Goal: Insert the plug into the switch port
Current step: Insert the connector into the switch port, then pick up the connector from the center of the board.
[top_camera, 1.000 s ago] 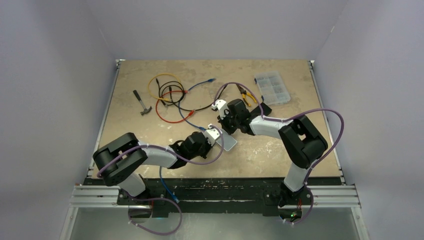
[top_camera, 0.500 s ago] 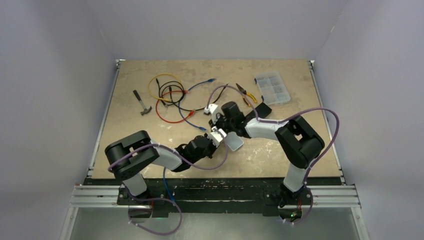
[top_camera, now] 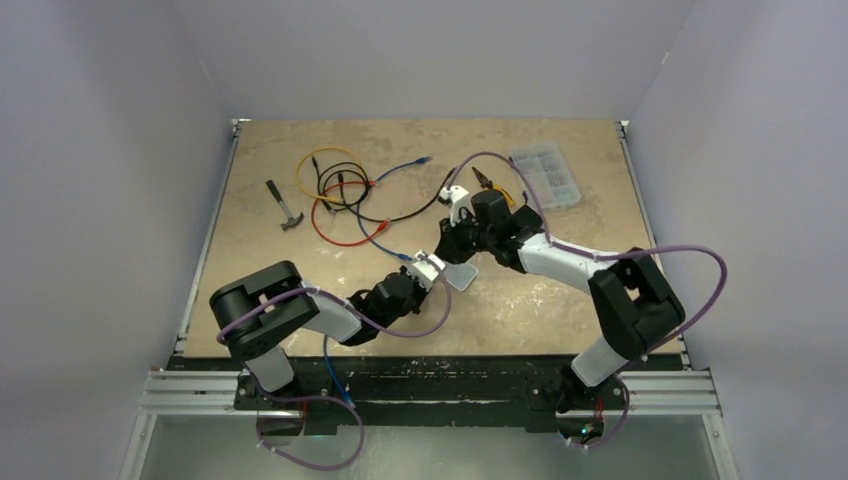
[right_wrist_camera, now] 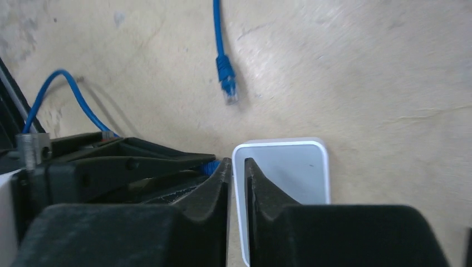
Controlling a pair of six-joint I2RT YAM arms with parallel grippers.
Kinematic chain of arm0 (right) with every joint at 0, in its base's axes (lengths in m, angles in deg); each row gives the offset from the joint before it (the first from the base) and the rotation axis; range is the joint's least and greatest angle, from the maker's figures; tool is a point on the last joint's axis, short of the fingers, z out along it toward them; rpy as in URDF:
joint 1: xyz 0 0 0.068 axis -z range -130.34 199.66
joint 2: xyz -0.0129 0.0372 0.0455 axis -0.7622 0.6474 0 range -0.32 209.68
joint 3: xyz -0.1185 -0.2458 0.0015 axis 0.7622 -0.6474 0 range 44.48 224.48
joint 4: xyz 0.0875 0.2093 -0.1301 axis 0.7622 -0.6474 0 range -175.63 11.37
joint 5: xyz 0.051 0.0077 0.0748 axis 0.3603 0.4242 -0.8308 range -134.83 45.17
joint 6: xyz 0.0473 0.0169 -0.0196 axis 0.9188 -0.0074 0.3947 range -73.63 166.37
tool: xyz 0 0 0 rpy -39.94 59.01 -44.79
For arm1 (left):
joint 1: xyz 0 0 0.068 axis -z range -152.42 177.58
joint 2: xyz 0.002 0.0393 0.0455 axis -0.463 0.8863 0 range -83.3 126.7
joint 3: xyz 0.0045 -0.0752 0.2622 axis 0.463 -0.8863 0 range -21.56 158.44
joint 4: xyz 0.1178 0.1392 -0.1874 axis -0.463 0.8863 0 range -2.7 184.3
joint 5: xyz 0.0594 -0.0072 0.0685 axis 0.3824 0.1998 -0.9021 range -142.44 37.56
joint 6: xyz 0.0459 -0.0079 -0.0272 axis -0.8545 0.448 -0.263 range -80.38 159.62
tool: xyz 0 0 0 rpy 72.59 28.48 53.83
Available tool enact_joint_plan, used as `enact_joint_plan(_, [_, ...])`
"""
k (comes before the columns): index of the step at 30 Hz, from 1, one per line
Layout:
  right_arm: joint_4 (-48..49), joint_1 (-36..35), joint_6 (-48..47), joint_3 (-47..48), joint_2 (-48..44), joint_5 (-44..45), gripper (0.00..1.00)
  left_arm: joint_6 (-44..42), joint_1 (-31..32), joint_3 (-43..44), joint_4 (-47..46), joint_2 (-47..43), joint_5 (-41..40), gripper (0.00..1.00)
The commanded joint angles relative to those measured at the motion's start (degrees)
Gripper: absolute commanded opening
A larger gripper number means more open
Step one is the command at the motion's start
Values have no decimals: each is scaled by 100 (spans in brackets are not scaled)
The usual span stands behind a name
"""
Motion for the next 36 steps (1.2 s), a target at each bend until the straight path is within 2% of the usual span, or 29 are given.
enact_joint_plan(1, [186,203,418,75,-535,470,23,143,-27,-40,-252,-135,-268,13])
enact_joint_plan(8, [418,397,729,-361,-1239,1526,52,331,-26,14,265,-556,-441,42])
enact_joint_plan(15, [783,414,869,-888,-1926,2233,77,649,-22,427,1723,-1418,-868,54])
enact_joint_plan(19, [1125,414,968,-1216,-2352,2627,88,1097,-32,572,2399,-1938,-1598,79])
enact_joint_plan(21, [1320,413,1033,-1417,-2566,2834,96,1307,-45,671,2747,-2121,-1914,88])
enact_joint_plan(24, [1620,413,1136,-1743,-2881,3185,99,1686,-118,885,3277,-2282,-2194,93])
enact_joint_plan(29, [2212,414,1303,-2318,-3271,3459,98,2123,-476,1150,3863,-2233,-2145,93])
enact_joint_plan(36, [2501,417,1386,-2557,-3301,3702,98,2730,-1268,1504,4243,-1756,-1882,91])
